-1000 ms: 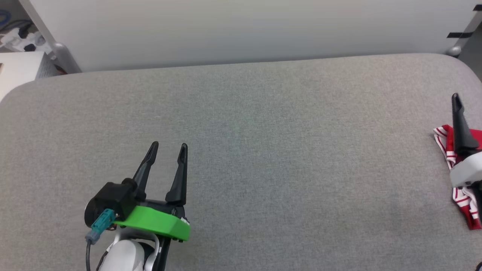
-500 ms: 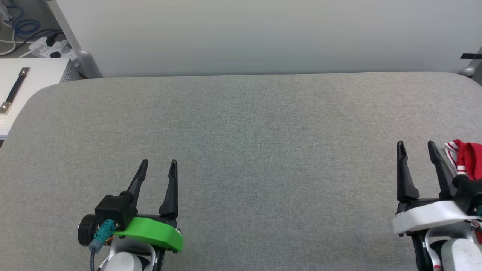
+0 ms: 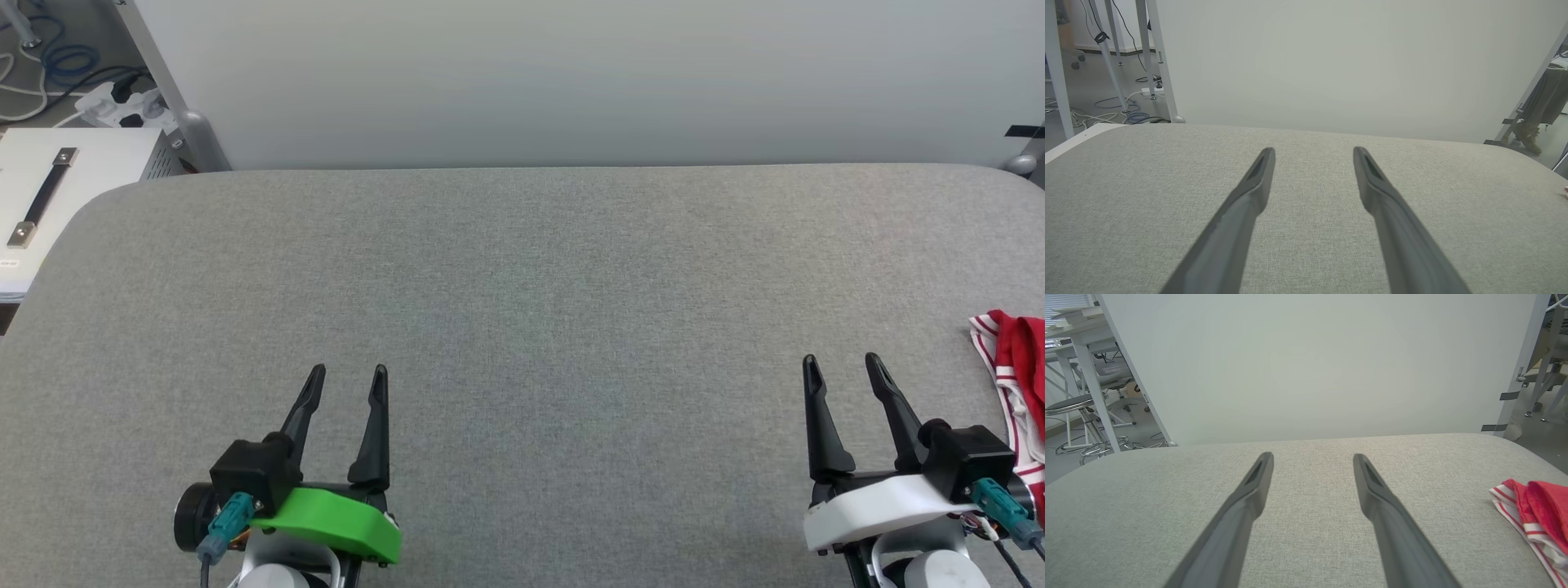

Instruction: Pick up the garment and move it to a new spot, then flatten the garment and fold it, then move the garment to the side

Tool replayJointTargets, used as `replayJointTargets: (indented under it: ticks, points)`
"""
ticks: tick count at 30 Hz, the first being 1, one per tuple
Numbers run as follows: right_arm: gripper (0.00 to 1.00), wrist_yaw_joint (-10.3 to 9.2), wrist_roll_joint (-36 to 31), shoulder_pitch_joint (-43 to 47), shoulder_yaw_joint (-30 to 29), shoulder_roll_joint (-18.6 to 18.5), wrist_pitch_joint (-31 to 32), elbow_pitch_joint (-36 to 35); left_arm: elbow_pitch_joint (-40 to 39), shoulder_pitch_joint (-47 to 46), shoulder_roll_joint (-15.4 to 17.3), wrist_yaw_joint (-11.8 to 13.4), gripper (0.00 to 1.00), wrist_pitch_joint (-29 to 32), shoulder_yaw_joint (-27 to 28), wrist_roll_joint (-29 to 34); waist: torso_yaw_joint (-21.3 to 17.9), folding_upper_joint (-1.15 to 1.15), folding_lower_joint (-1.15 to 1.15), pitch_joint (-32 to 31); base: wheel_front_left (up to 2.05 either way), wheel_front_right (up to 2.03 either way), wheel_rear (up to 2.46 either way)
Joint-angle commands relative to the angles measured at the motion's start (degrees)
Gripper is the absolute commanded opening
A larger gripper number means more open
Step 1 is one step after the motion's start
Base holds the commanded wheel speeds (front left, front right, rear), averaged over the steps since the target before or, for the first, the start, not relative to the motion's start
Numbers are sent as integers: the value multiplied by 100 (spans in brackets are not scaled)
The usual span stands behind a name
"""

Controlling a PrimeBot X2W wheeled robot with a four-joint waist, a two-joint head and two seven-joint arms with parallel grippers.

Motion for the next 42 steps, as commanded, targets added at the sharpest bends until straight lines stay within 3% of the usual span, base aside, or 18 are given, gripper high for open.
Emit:
replayJointTargets:
  ticks: [1, 38, 39, 42]
  points:
    - [100, -6, -14, 50, 24, 29, -65, 22, -59, 83, -41, -27, 100, -33, -18, 42, -1, 0, 0, -3, 0, 0, 0]
    - [100, -6, 12, 5, 131, 35, -96, -33, -37, 65, -54, -58, 100, -33, 31, -18, -10, 0, 0, 35, 0, 0, 0]
    - [0, 0, 17, -3, 111, 26, -39, -9, -48, 18, -15, -23, 0, 4, 29, 6, -10, 0, 0, 35, 0, 0, 0]
    - [0, 0, 15, -4, 101, 25, -30, -7, -45, 17, -11, -20, 0, 14, 27, 9, -11, 0, 0, 35, 0, 0, 0]
